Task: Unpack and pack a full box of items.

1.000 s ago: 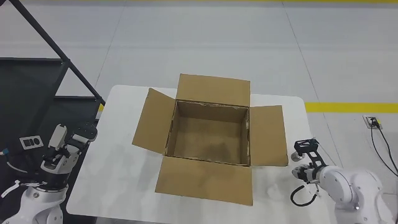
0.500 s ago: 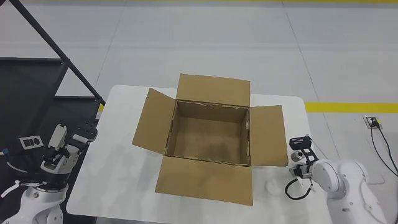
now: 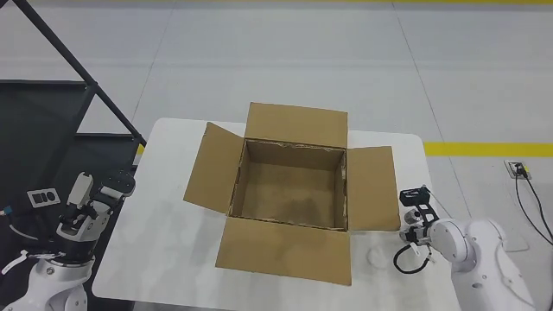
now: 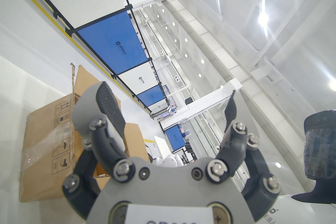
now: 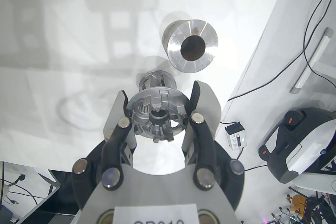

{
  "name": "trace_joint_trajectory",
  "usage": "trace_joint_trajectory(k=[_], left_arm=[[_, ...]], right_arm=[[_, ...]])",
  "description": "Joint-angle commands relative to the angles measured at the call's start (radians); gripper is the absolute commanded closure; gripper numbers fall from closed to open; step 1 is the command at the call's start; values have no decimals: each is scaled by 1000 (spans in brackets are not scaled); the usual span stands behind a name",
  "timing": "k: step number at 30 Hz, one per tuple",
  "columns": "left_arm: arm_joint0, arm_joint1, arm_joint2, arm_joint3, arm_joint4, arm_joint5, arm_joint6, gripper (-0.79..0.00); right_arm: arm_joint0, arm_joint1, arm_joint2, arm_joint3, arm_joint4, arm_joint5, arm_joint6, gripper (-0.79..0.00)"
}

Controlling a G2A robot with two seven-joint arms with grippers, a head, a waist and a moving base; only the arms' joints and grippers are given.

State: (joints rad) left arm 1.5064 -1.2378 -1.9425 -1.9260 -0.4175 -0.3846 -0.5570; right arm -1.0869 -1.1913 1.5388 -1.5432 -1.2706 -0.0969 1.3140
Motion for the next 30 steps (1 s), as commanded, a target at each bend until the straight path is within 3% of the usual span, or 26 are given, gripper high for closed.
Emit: trace_joint_trajectory(k=[1,11,16,21,24,26,30], left_arm=[[0,0,0,0,0,0,0,-785],[0,0,0,0,0,0,0,-785],[0,0,0,0,0,0,0,-785],[0,0,0,0,0,0,0,-785],[0,0,0,0,0,0,0,-785],[0,0,0,0,0,0,0,-785],[0,0,0,0,0,0,0,-785]], right_arm=[[-5,2,1,-13,-1,2,4,-369],[-26,8,8,-54,5,6,10,-570],[-26,11,4,-53,7,6,13,-585],[-45,16,42,-99,23,32,-15,-720],[-79,21,109,-171,69,52,-46,-785],[-106,24,163,-227,121,61,-76,-785],[-155,22,272,-317,364,59,-162,-785]])
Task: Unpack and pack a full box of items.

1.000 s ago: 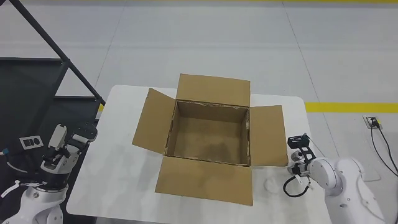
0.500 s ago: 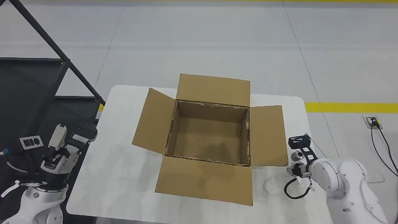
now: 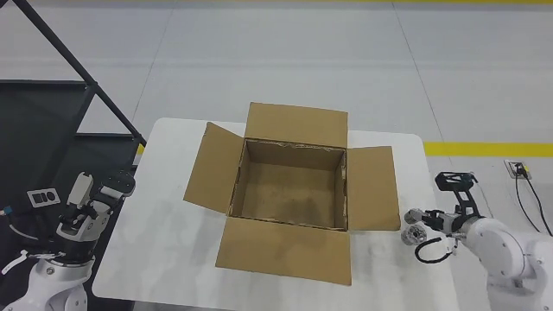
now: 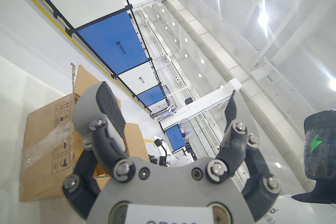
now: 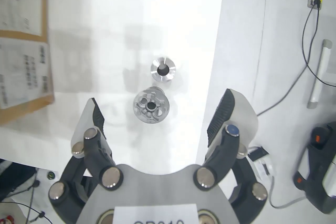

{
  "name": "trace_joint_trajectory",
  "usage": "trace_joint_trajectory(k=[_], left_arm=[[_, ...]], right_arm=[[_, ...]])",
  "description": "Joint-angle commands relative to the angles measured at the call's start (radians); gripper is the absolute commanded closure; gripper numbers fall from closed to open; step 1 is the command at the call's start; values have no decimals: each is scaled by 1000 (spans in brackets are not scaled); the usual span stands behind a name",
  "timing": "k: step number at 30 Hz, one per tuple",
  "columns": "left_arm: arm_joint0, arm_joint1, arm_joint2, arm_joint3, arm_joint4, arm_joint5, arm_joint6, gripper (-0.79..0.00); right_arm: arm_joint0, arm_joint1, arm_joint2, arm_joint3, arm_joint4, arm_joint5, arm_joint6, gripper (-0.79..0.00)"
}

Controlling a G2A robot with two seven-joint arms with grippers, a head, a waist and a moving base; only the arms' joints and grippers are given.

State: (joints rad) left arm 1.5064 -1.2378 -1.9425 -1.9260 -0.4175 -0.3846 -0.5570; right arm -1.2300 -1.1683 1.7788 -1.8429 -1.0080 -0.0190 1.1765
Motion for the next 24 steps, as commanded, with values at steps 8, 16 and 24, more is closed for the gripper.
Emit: trace_joint_trajectory(k=[8,16,24], left_arm=[[0,0,0,0,0,0,0,-785],[0,0,0,0,0,0,0,-785],[0,0,0,0,0,0,0,-785]], right_arm=[[81,14,43,122,447,-189,55,-785],[265,31,-25,405,659,-321,141,-776],[318,46,-65,495,730,-374,152,-717]])
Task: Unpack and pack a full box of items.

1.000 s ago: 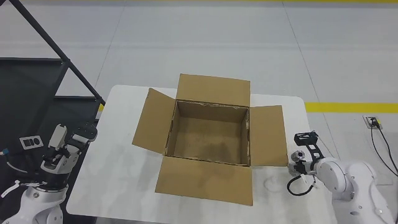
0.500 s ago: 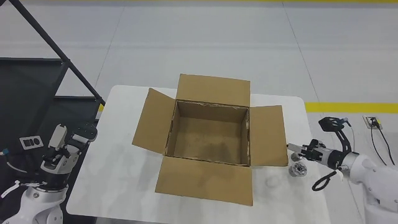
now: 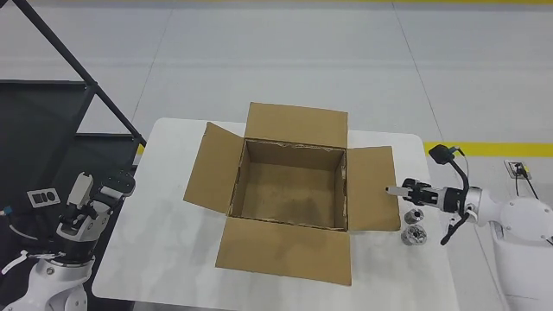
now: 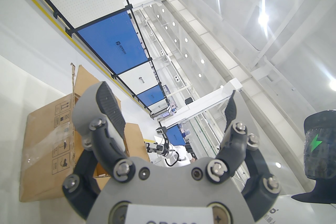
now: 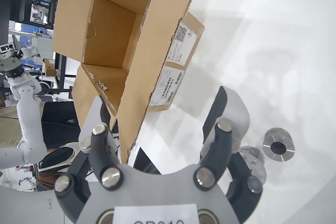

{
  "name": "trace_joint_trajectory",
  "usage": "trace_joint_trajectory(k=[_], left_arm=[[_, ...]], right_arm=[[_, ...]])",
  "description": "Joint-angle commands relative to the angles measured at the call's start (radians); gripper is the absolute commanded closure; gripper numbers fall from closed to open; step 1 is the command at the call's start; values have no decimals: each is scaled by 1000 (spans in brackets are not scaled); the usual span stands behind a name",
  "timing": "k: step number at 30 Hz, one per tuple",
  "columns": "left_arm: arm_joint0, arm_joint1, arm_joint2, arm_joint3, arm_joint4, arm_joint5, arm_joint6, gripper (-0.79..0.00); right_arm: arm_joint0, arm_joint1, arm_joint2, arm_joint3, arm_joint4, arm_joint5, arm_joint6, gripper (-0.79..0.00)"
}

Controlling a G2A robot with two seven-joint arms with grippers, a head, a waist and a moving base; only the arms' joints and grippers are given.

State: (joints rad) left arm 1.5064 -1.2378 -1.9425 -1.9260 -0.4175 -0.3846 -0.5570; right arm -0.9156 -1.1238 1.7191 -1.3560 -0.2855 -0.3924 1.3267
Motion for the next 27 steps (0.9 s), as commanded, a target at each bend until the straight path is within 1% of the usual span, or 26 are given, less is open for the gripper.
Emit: trace_joint_trajectory(k=[1,3,4,6,8,9,10,11,12,16,19,21,24,27], left_arm=[[0,0,0,0,0,0,0,-785],[0,0,0,0,0,0,0,-785],[0,0,0,0,0,0,0,-785],[0,0,0,0,0,0,0,-785],[0,0,0,0,0,0,0,-785],[0,0,0,0,0,0,0,-785],[0,0,0,0,0,0,0,-785],[0,0,0,0,0,0,0,-785],[0,0,0,0,0,0,0,-785],[0,0,0,0,0,0,0,-785],[0,0,0,0,0,0,0,-785],[0,0,0,0,0,0,0,-785],[0,0,0,0,0,0,0,-785],[0,0,0,0,0,0,0,-785]], right_arm=[[7,4,-10,15,11,0,2,-742],[13,7,-22,27,26,-2,6,-733],[16,9,-27,32,33,-4,8,-690],[21,13,-35,40,44,-7,8,-646],[25,16,-41,46,54,-8,5,-576],[26,18,-44,48,59,-9,5,-520],[28,20,-47,50,65,-11,5,-422],[29,22,-51,51,77,-15,6,-391],[31,24,-53,54,86,-14,6,-388],[40,32,-64,62,93,-8,2,-329],[47,37,-76,66,100,-7,-1,-265],[52,40,-86,68,97,-4,-4,-256],[58,45,-100,67,93,4,-12,-200],[63,50,-111,65,94,9,-18,-179]])
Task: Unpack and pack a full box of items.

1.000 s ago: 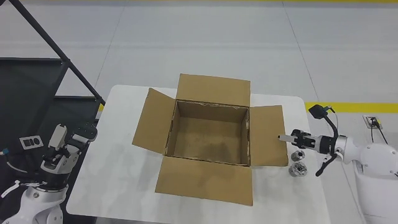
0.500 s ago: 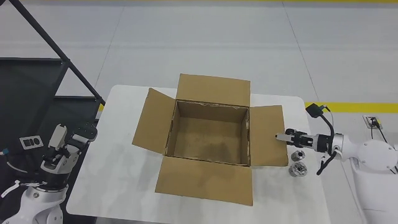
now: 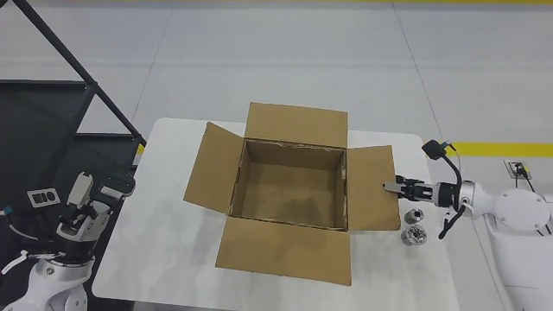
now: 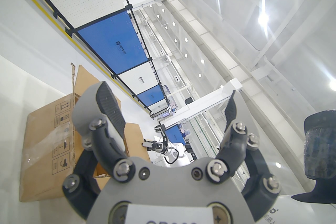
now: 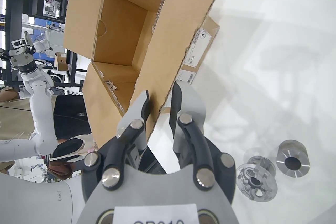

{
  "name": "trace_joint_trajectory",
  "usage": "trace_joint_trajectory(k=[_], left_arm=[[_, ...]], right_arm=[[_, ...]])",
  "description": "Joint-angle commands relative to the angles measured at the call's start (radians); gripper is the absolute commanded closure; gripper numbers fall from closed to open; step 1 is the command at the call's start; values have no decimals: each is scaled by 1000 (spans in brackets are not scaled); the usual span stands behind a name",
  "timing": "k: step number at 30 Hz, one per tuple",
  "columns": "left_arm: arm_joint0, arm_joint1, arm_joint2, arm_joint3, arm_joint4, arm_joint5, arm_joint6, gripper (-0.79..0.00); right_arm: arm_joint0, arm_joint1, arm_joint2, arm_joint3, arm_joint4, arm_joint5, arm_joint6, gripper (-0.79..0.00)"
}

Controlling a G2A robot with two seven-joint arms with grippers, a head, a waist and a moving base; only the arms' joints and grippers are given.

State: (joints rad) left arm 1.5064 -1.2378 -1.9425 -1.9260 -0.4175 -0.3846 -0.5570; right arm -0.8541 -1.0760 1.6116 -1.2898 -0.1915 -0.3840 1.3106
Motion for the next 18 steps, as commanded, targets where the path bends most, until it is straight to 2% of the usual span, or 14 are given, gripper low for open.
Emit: trace_joint_trajectory(k=[1,8,12,13,15,16,18], left_arm=[[0,0,0,0,0,0,0,-785],[0,0,0,0,0,0,0,-785],[0,0,0,0,0,0,0,-785],[0,0,0,0,0,0,0,-785],[0,0,0,0,0,0,0,-785],[0,0,0,0,0,0,0,-785],[0,0,0,0,0,0,0,-785]], right_arm=[[4,4,-5,-1,-1,2,-4,-172],[16,16,-24,0,-7,12,-22,-99],[21,22,-34,-1,-5,13,-26,-114],[22,24,-37,-2,-6,14,-26,-163],[23,28,-42,-4,-15,18,-25,-385],[22,31,-43,-9,-28,22,-25,-785],[12,39,-32,-36,-89,44,-44,-785]])
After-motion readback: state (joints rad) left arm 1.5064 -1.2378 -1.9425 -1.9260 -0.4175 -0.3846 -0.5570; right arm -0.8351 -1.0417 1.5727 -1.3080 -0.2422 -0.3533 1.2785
